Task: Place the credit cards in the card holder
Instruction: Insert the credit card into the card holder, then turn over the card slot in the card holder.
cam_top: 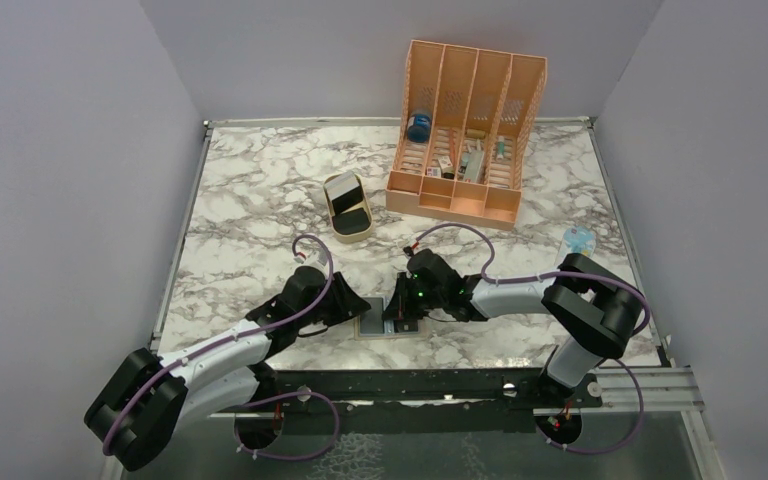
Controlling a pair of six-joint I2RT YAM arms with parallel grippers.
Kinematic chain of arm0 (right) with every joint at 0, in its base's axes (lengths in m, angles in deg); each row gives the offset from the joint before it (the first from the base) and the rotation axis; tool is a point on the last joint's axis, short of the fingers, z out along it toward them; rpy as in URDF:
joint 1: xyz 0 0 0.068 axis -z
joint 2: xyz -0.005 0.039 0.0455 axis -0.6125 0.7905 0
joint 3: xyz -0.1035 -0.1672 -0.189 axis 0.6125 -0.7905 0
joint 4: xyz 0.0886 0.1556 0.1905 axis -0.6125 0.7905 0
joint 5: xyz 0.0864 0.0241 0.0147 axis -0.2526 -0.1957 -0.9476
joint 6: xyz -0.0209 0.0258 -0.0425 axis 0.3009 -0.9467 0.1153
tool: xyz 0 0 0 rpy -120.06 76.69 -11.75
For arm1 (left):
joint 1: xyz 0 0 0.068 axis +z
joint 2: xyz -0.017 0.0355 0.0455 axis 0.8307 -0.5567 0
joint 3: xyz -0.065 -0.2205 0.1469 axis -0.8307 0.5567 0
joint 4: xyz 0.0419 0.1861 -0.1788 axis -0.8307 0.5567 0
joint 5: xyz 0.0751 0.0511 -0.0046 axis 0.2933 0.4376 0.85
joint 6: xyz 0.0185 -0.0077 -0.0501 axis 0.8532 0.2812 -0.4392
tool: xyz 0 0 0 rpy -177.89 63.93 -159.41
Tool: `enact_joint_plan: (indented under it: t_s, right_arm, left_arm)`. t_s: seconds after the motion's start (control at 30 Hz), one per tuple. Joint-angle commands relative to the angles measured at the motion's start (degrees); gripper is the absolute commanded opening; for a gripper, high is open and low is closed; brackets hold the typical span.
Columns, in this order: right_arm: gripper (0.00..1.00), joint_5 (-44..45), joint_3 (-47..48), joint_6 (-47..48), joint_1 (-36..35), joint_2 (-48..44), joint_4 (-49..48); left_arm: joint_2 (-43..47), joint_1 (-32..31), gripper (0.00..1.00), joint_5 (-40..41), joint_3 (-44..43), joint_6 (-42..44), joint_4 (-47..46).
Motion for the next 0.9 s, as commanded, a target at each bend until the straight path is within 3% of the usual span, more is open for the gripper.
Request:
enact_joint_plan:
  t_s: [0.0, 0.87]
  right_arm:
    - [0.01, 2.8, -1.9, 0.8, -0.5, 2.2, 3.0]
    - [0.01, 2.0, -1.8, 0.2, -0.5, 2.4, 2.6]
  left_arm:
    - [0.4, -0.2, 0.42, 1.5, 0.3, 1.3, 0.7]
    - [0.9, -0.2, 0.43, -2.0, 1.4, -0.2, -4.6]
